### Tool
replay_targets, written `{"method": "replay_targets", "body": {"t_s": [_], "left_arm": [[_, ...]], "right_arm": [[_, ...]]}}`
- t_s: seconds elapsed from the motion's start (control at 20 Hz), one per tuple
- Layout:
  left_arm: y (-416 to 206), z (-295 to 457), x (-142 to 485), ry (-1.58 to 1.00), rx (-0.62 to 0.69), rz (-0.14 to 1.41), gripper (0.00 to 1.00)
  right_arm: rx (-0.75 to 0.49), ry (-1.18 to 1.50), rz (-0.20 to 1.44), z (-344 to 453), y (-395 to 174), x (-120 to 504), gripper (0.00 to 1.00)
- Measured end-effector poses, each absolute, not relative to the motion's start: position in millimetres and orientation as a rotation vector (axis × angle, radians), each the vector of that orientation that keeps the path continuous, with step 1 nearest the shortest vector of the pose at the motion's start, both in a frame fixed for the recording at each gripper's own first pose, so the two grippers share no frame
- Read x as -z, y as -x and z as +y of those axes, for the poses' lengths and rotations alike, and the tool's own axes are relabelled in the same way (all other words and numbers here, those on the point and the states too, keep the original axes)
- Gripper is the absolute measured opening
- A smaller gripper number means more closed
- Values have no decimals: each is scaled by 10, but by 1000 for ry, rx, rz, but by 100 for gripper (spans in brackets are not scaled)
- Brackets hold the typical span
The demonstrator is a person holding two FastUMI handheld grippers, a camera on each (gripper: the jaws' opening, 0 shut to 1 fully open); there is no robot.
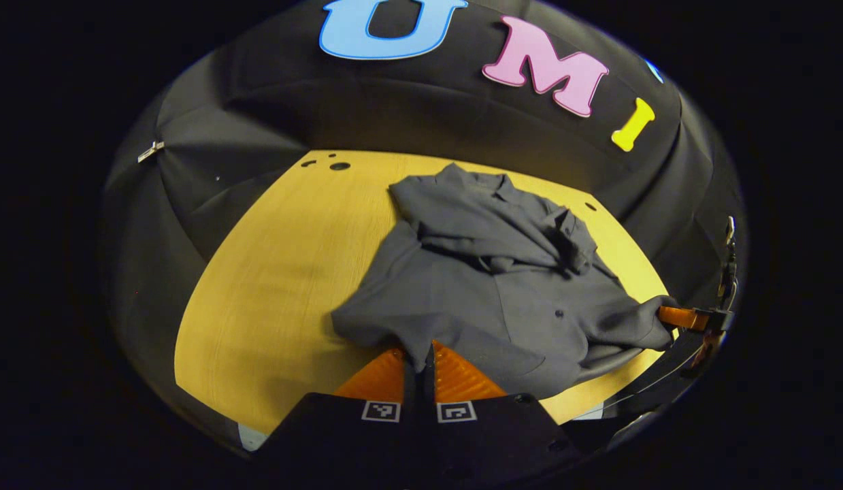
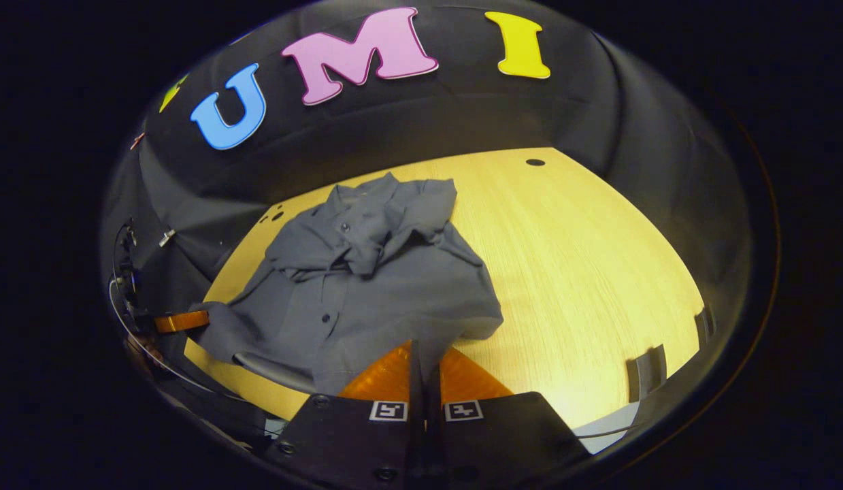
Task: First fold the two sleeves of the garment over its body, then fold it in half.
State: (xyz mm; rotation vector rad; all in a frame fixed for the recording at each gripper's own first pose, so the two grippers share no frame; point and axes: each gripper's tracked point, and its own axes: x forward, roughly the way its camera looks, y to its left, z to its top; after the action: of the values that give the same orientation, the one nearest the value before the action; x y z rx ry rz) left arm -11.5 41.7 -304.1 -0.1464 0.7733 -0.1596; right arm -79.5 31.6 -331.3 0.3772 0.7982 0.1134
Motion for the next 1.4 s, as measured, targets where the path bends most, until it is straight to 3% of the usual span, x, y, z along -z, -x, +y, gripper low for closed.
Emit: {"method": "replay_targets", "body": {"t_s": [0.7, 1.35, 1.4], "left_arm": [[-1234, 469, 2173, 191, 135, 553, 5], [-2593, 352, 2042, 139, 126, 449, 8], [-2699, 350, 2089, 134, 123, 445, 5]], "right_arm": [[-113, -376, 520, 170, -655, 2428, 5], [-98, -310, 467, 97, -2041, 2614, 5], [-98, -307, 470, 103, -2141, 2676, 5]]}}
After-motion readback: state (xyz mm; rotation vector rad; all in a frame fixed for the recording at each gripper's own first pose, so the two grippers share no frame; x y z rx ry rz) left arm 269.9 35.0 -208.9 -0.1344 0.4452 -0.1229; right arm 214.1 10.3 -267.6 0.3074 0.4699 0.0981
